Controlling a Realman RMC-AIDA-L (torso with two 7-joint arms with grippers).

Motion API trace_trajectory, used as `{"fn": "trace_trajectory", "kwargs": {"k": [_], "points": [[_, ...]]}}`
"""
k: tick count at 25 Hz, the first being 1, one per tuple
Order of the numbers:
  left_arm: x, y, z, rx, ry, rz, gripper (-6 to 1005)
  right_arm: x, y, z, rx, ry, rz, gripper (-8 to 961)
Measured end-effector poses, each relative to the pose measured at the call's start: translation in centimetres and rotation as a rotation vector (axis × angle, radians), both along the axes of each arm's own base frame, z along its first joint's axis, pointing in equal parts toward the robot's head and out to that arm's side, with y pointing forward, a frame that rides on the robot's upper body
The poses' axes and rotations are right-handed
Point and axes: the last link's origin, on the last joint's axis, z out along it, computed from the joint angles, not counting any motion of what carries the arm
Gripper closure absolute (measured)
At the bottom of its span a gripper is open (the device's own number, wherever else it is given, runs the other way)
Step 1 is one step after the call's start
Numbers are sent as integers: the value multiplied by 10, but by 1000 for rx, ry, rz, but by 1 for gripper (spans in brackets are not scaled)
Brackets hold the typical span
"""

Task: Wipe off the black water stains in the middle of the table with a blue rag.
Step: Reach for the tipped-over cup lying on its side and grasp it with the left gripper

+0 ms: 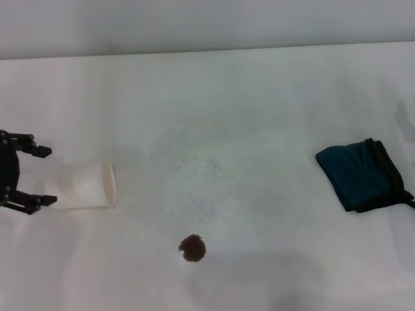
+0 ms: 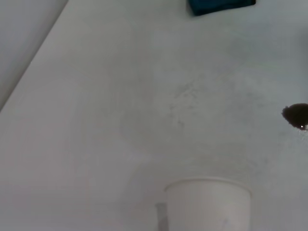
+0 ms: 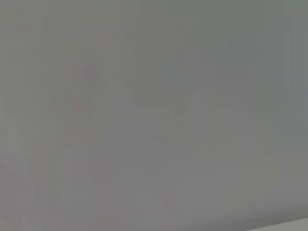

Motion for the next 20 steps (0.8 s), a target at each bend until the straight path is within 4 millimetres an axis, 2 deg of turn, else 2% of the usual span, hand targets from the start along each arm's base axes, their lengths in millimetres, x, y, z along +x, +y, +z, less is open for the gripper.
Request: {"fn": "trace_trajectory", "kwargs": {"k": [9,20], "points": [[-12,4,-20,11,9,0,151,0,0,0,-1,-2,-1,79],[-11,6,-47,-29,-22,-21,158,0,-1,1,3,-5,2,80]]}}
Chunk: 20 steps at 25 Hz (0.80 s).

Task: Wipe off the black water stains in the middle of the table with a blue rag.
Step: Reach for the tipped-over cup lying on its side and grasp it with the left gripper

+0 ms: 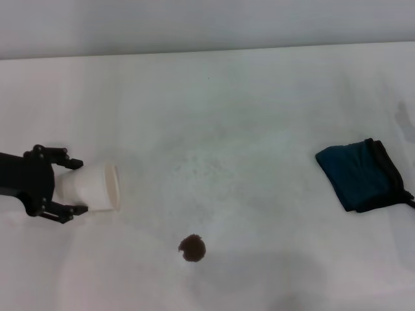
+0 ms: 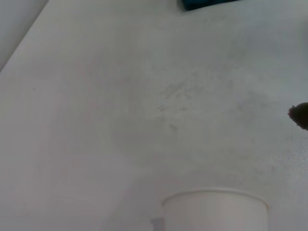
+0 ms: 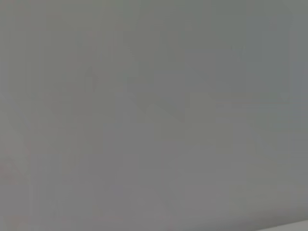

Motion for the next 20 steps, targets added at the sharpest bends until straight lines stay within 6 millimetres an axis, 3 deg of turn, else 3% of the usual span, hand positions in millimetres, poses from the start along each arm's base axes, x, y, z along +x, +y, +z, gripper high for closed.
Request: {"fn": "trace_trajectory", "kwargs": {"k": [9,20], "points": [[-7,1,-15,13,10,7,163,3,-4,0,1,2,-9,80],[-6,3,-18,34,-10,5,169,4,-5,-2,-11,-1,-15,81]]}}
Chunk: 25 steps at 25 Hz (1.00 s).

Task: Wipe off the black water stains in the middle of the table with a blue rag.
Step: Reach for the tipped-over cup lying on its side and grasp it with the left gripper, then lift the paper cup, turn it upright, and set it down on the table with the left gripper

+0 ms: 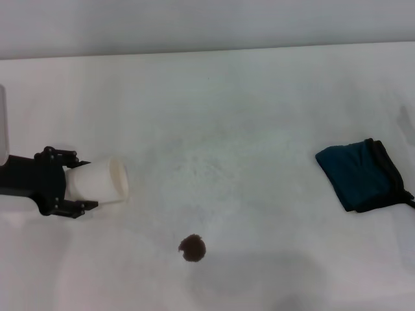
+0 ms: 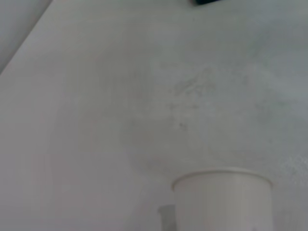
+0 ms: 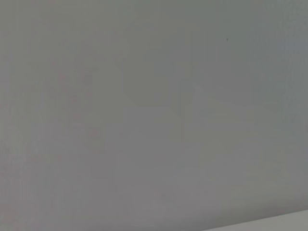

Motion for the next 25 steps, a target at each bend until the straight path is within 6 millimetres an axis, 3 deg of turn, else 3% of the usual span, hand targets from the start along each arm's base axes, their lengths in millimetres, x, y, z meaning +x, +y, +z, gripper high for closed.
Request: {"fn": "trace_trajectory", "kwargs": {"k": [3,6,11,17,25], "points": [[4,3,0,12,-17,-7,171,0,1,0,-3,-2,1,81],[12,8,1,44,-66,-15,236,-1,1,0,-6,-6,7,81],[34,21,6,148,-229,-37,303,-2,5,3,-7,-19,20,82],[45,28,3,279,-426,-3,354,-4,12,16,-5,-81,56,82],[46,17,-32,354,-635,118,413,-1,20,44,21,-189,76,83]]}}
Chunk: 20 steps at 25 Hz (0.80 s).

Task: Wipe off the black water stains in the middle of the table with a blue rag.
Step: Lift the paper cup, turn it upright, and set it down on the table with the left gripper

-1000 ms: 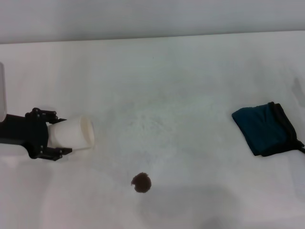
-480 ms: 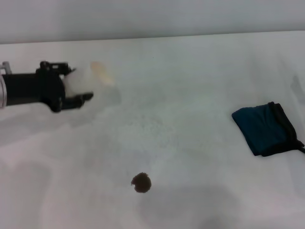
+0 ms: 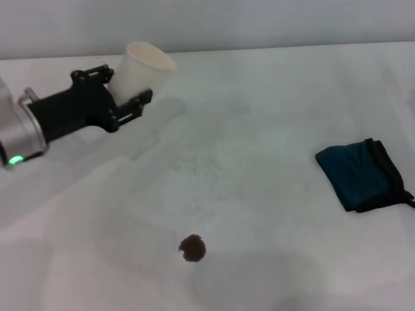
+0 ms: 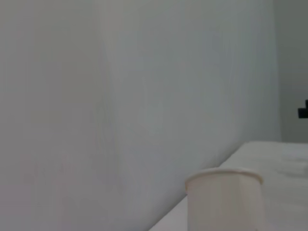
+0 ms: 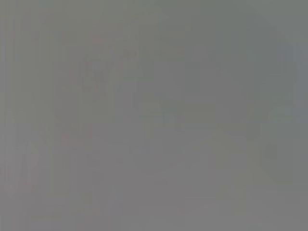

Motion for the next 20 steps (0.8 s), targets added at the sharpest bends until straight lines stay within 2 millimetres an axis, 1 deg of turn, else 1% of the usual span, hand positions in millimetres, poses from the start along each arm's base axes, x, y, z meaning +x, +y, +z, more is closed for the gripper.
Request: {"fn": "trace_trajectory", "kwargs": {"k": [4,7,10,14,20], "points": [[-7,-16,-25,2,-54,61,427,1,1,16,22,-52,12,83],[-14,-30,-37,25,-91,103,438,1,4,27,35,-91,23,83],[-23,-43,-43,66,-119,140,441,-2,8,33,28,-127,35,83],[-35,-58,-47,79,-135,186,441,-5,13,33,-2,-166,50,82],[-46,-72,-52,69,-134,230,441,-10,16,32,-24,-190,78,82]]}}
